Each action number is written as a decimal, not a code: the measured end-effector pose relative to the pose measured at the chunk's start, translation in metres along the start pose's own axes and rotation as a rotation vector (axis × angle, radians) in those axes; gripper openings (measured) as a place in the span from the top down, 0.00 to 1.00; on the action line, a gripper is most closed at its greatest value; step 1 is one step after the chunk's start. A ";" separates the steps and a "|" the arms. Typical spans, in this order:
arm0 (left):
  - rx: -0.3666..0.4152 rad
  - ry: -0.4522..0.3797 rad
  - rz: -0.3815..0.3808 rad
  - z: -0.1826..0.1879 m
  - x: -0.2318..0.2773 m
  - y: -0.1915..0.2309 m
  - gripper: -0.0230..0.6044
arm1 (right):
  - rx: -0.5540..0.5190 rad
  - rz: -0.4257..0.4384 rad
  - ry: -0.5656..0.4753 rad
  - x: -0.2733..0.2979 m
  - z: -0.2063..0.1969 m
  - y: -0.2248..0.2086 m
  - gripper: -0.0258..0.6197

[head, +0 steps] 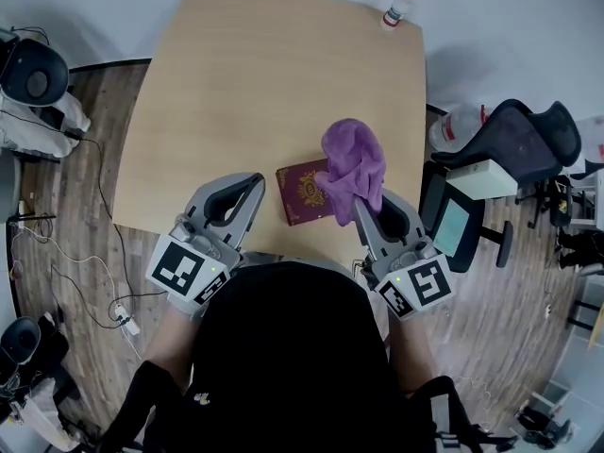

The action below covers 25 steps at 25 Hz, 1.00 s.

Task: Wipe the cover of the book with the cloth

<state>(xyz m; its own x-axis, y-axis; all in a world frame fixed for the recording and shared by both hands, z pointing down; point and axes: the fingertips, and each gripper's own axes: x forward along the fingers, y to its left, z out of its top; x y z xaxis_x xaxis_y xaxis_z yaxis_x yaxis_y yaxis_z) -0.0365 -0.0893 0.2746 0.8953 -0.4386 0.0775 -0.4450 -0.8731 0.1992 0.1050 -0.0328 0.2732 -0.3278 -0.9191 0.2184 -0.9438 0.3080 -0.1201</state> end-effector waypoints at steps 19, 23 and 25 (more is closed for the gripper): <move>-0.009 0.015 0.001 -0.010 -0.008 -0.010 0.93 | -0.021 -0.035 0.003 -0.013 -0.004 0.003 0.83; -0.014 0.020 0.006 -0.013 -0.011 -0.010 0.93 | -0.025 -0.036 0.004 -0.015 -0.005 0.006 0.83; -0.016 0.022 0.007 -0.015 -0.014 -0.011 0.93 | -0.025 -0.041 0.007 -0.016 -0.006 0.008 0.83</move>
<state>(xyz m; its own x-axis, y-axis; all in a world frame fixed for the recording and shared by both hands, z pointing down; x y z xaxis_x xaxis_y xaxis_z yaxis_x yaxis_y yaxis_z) -0.0435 -0.0708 0.2860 0.8926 -0.4395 0.1005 -0.4508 -0.8665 0.2142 0.1029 -0.0138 0.2748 -0.2895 -0.9293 0.2293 -0.9570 0.2766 -0.0870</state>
